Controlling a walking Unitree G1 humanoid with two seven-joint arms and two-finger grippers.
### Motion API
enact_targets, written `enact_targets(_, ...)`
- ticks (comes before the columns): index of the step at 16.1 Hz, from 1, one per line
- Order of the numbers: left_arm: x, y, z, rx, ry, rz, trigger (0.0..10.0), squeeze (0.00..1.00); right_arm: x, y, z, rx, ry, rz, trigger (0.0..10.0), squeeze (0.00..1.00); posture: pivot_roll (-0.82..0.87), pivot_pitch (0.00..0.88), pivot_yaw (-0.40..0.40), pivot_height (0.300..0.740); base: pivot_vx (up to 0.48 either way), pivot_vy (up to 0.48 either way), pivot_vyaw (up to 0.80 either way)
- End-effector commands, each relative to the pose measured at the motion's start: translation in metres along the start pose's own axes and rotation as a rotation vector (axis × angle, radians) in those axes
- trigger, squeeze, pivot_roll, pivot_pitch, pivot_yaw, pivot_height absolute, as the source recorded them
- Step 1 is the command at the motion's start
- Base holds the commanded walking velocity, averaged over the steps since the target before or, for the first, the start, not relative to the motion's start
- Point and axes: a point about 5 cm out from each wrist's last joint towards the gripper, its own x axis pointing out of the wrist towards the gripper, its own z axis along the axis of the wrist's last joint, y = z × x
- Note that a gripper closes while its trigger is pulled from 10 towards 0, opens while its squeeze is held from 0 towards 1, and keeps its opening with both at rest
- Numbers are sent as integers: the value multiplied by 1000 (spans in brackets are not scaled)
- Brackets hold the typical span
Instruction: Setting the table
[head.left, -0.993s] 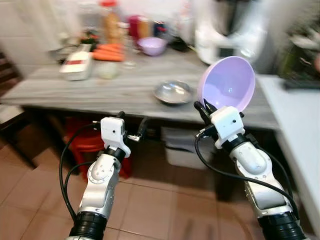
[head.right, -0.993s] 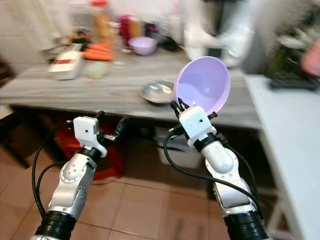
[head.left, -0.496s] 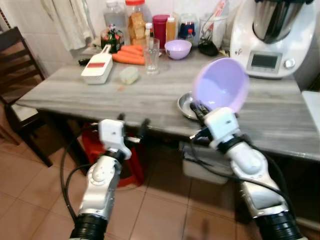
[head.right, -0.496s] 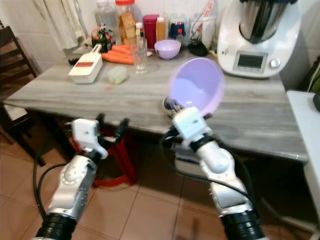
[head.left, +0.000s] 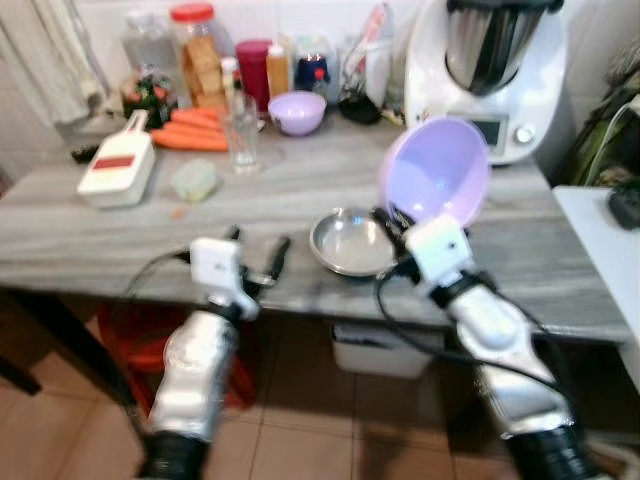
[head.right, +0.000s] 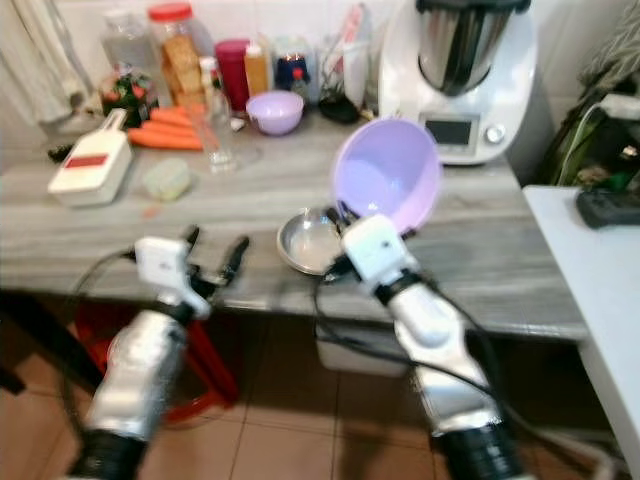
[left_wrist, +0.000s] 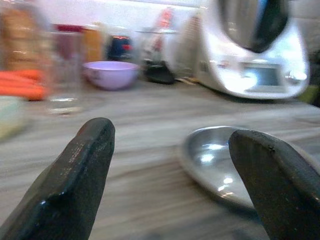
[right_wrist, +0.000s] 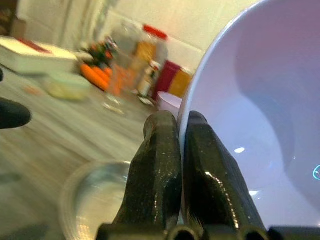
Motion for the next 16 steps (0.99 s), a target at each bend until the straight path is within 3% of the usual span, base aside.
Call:
enact_targets(1,-2,10,5,23,-6,15,10000,0,5,2,8,6,-34,9,10000,0,-91,19,45,740,382,0,0)
enact_targets(8,-26,11,0,55,22,-70,10000,0,10,-2,4,-24,-19,79,10000,0,-85,26,43,740,0,0,0)
enact_targets(11,-54,1,-5,58,63,-238,10000,0,24,4,-2,-132,-3,313,10000,0,-68,31,37,740,0,0,0)
enact_targets(16,-67,-2,-3,70,86,-291,10000,0,43,10,-13,-179,45,525,10000,0,-44,44,26,740,0,0,0)
